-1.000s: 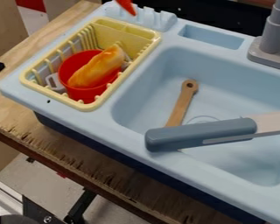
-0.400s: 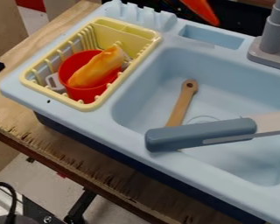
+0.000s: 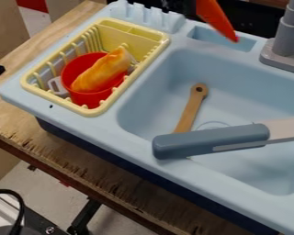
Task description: The robot arm moved the carrot.
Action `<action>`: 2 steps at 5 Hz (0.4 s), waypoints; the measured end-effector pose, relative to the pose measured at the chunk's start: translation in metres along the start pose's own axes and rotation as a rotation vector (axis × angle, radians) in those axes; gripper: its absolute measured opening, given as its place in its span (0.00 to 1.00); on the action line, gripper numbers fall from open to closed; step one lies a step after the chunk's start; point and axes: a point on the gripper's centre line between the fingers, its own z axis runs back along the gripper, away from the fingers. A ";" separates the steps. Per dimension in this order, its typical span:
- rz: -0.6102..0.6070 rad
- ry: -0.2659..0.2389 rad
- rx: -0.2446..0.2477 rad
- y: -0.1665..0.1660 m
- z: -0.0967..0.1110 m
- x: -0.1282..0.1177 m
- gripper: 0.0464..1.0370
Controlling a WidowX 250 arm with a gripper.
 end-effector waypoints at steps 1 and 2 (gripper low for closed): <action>-0.016 -0.025 -0.007 0.002 -0.011 -0.007 0.53; -0.007 -0.048 -0.008 0.002 -0.023 -0.011 0.53</action>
